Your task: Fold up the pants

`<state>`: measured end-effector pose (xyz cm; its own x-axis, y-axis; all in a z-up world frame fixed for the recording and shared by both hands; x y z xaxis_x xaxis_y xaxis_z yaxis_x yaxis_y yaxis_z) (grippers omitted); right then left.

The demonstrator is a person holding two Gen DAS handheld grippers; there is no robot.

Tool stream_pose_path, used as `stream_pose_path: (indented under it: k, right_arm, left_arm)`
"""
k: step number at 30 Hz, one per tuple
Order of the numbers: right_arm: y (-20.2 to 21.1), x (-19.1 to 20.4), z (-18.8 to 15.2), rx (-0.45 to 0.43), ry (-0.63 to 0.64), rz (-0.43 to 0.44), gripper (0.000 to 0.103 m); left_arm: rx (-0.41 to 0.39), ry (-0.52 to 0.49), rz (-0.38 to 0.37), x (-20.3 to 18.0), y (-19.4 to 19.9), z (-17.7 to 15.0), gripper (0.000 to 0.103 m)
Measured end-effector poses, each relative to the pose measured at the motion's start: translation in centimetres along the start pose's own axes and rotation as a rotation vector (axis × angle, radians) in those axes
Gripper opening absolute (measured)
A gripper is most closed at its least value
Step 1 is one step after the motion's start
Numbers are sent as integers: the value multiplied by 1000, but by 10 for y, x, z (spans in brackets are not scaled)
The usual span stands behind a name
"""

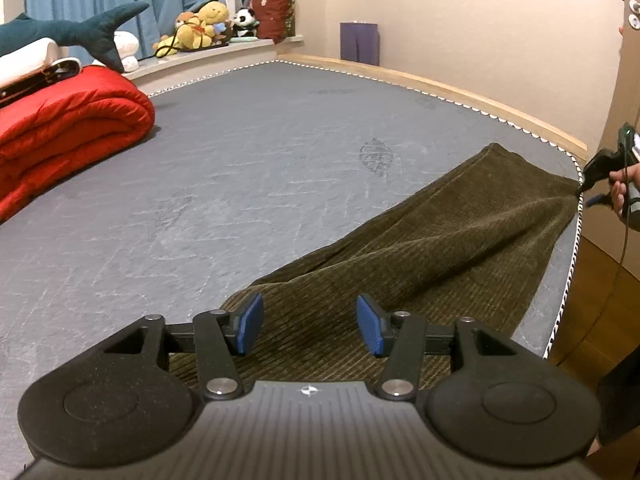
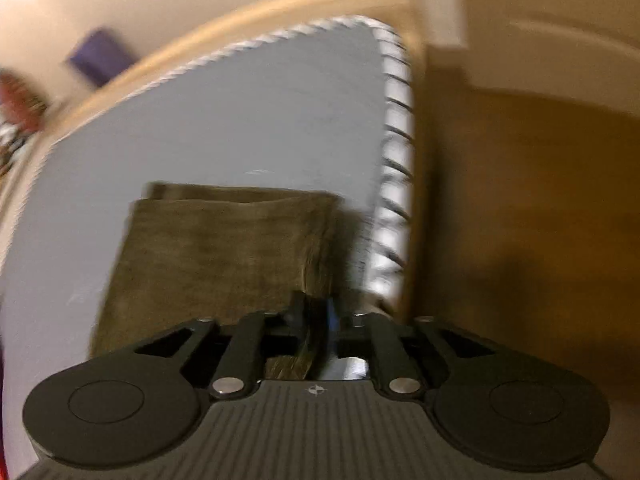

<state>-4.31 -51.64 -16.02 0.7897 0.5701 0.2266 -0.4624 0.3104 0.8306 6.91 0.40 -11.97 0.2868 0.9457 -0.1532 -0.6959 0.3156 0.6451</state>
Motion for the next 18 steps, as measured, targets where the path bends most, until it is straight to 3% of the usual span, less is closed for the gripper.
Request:
stream_pose_path:
  k: [3, 6, 9, 11, 14, 18]
  right_arm:
    - [31, 17, 24, -174, 47, -57, 34]
    - [41, 65, 36, -269, 139, 69, 52]
    - [24, 140, 22, -186, 284, 289, 55]
    - [10, 177, 14, -136, 337, 348, 55]
    - [-8, 218, 2, -110, 414, 317, 55]
    - [-36, 233, -4, -61, 423, 256, 55]
  left_arm:
    - [3, 14, 18, 10, 0, -1, 63]
    - [13, 31, 39, 20, -3, -4, 63]
    - [26, 37, 64, 32, -4, -9, 64]
    - [31, 41, 79, 40, -5, -12, 64]
    - [35, 58, 97, 52, -3, -15, 65]
    - [37, 78, 119, 73, 0, -19, 65]
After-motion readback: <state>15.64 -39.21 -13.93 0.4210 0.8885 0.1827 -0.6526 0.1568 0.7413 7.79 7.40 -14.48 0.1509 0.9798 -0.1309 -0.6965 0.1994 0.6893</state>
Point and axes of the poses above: each gripper's, at about its wrist camera, not at the fingertips, and y roughly against the way its jaws point, x to its left, z to its top, the point moved 10 cm from there along -y, roughly the way its jaws point, and after that the axes turned 15 degrees about y, right-handed, at the moved point
